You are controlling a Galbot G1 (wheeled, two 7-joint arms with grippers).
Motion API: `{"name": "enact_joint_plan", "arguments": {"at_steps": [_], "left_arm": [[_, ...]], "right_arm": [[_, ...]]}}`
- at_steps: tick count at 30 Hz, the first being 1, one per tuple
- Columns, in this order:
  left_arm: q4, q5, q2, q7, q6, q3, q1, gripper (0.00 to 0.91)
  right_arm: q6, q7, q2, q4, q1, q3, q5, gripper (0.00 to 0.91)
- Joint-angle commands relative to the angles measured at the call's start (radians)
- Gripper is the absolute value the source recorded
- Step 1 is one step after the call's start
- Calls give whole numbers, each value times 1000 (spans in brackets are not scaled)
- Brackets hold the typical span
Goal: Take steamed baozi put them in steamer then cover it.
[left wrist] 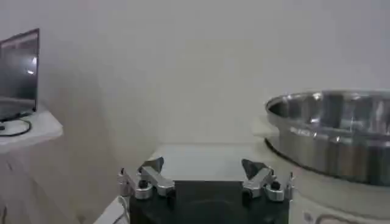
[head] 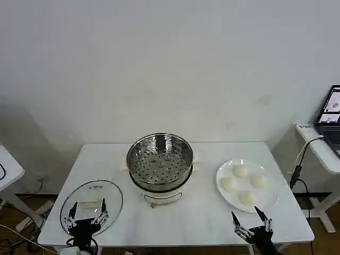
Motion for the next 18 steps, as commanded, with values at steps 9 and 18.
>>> {"name": "enact_joint_plan", "arguments": {"at_steps": [9,18], "left_arm": [[-24,143,9,256,136,-101,-65,907],[-26,154,-9,245,127,-101,-59,907]], "right_arm": [[-240,-272,-672,-326,455,37,-329,907],[-102,-720,-865,-591,1046,-410,-562,907]]}}
